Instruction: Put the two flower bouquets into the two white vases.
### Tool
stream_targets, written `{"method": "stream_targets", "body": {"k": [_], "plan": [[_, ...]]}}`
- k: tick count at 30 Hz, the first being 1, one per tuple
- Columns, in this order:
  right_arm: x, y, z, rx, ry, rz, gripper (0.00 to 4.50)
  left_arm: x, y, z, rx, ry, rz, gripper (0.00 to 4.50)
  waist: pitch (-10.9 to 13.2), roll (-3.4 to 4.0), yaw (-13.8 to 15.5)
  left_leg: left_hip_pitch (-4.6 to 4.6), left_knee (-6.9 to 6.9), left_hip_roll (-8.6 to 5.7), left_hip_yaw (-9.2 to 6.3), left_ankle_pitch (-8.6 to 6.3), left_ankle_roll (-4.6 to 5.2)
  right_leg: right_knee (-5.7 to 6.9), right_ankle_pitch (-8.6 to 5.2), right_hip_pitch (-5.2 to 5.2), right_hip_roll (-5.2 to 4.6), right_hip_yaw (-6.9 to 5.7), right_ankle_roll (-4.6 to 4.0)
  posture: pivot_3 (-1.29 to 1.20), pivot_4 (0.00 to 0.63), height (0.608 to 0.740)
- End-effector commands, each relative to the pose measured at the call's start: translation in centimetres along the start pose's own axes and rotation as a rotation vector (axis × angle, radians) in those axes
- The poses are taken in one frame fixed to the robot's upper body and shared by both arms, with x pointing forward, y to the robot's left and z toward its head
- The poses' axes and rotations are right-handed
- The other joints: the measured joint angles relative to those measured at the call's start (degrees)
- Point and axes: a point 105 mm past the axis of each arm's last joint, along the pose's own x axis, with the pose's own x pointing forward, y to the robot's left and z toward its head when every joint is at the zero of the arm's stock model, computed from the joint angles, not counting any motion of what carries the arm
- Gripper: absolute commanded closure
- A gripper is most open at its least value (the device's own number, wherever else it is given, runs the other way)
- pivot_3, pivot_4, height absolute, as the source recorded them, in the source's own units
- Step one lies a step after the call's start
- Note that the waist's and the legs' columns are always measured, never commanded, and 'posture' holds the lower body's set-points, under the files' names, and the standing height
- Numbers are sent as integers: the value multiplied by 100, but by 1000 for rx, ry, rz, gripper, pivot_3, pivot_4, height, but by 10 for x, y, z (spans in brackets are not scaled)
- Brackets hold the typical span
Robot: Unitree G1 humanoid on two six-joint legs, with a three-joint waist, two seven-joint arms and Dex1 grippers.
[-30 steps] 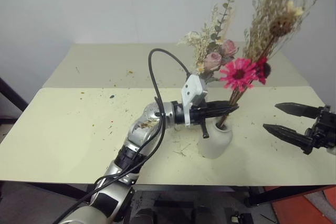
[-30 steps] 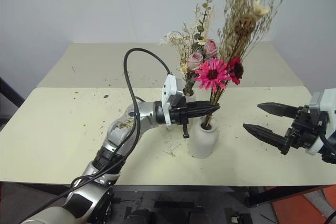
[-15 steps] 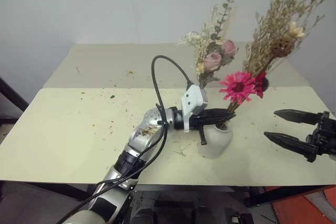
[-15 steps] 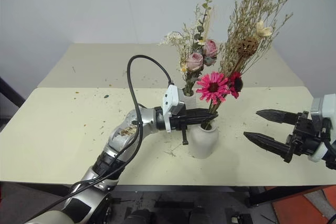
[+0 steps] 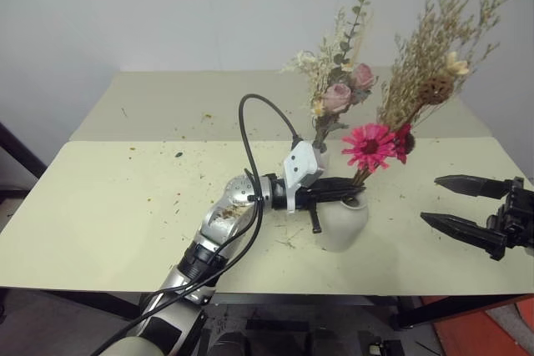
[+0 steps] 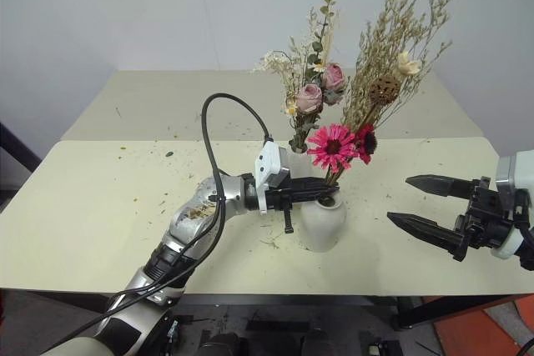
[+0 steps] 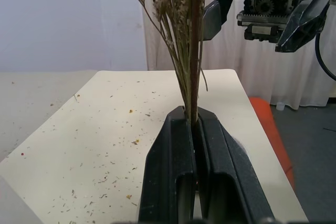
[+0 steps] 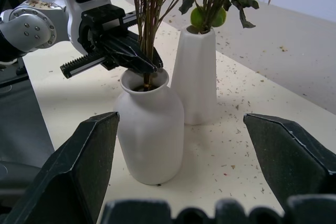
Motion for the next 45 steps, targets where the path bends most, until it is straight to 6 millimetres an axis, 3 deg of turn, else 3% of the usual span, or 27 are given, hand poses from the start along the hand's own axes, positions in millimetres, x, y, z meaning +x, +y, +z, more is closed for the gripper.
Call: {"method": "stream_targets", "body": {"k": [1, 2, 5, 17, 22, 28, 36, 45], "plan": [[-5, -2, 13, -65, -25, -22, 0, -3, -2, 1, 13, 2, -13, 4462, 0, 0, 0, 0, 0, 0, 0, 0, 0, 0, 0, 0, 0, 0, 0, 0, 150, 740], [-5, -2, 12, -65, -24, -23, 0, -4, -2, 1, 11, 4, -14, 4462, 0, 1, 0, 1, 0, 0, 0, 0, 0, 0, 0, 0, 0, 0, 0, 0, 150, 740], [-5, -2, 12, -66, -22, -25, 0, -5, 1, 3, 6, 6, -8, 3776, -1, 2, 0, 4, 0, 0, 0, 0, 0, 0, 0, 3, 0, 0, 0, 0, 150, 740], [-4, -9, 10, -72, -17, -39, 0, -3, 8, 20, 10, -48, 23, 92, -1, 1, 1, 7, 0, 0, 0, 0, 0, -1, 0, 7, -1, 0, 1, 0, 150, 740], [-4, -10, 10, -73, -14, -42, 0, -15, 14, 34, 12, -54, 9, 39, -1, 1, -9, 8, -1, 0, 0, 0, 1, 0, 0, 7, 0, 0, 1, 0, 150, 740], [-6, -12, 8, -67, -8, -45, 0, -54, 22, 67, 39, -39, -50, 39, -13, 22, -41, 8, -2, 2, 0, -1, 1, 0, -1, 4, 2, 0, 1, 0, 150, 740], [-7, -14, 4, -56, -1, -43, 0, -114, 13, 73, 120, 107, 7, 39, -24, 41, -32, 7, -3, 5, 0, -1, 2, -1, -1, 3, 2, 0, 2, 0, 150, 740], [-9, -16, 1, -46, 5, -52, 0, -180, 31, 75, 157, 247, 248, 39, -24, 40, -23, 7, -4, 6, 0, -2, 3, -2, -1, 3, 2, -2, 1, 0, 150, 740]]}}
